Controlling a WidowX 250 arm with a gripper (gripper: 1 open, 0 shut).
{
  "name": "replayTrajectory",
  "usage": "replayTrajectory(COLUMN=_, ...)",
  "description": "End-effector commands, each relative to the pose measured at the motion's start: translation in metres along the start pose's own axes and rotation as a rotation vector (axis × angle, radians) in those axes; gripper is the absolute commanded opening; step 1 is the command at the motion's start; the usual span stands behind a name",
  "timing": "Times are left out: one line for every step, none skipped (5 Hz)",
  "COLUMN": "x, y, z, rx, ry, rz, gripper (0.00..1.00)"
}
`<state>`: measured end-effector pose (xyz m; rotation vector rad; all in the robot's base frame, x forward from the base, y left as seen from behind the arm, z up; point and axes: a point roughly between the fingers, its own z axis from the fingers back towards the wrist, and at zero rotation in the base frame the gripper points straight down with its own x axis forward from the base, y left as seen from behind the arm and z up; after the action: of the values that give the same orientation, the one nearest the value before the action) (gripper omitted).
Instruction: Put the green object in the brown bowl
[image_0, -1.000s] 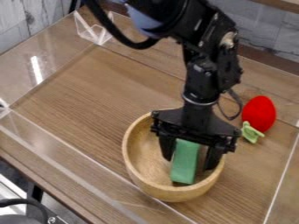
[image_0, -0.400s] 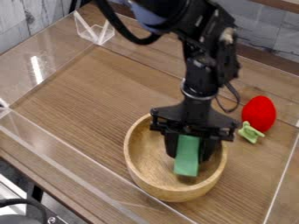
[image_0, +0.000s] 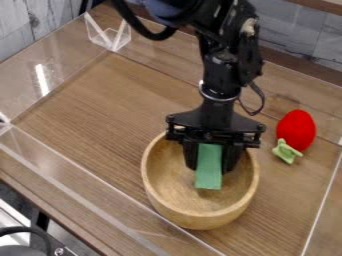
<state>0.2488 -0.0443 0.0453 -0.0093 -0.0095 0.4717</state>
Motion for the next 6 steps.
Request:
replayTrajectory(x=0.006, y=-0.003, z=0.005, rx=-0.021, ry=-0.029, rz=0.015, gripper=0.00)
replayTrajectory(x=0.006, y=-0.001, z=0.002, rx=-0.022, ry=-0.031, rz=0.028, gripper=0.00)
replayTrajectory(x=0.013, y=0.010, z=0.006, rx=-0.017, ry=-0.028, rz=0.036, gripper=1.00)
replayTrajectory(x=0.024, y=0.020, z=0.024, rx=-0.043, ry=-0.042, rz=0.046, gripper=1.00)
replayTrajectory(x=0.031, y=0.013, z=0.059, rx=-0.094, ry=-0.070, rz=0.002, gripper=1.00)
replayTrajectory(x=0.040, y=0.013, z=0.086, rx=-0.126, ry=-0.108, rz=-0.052, gripper=1.00)
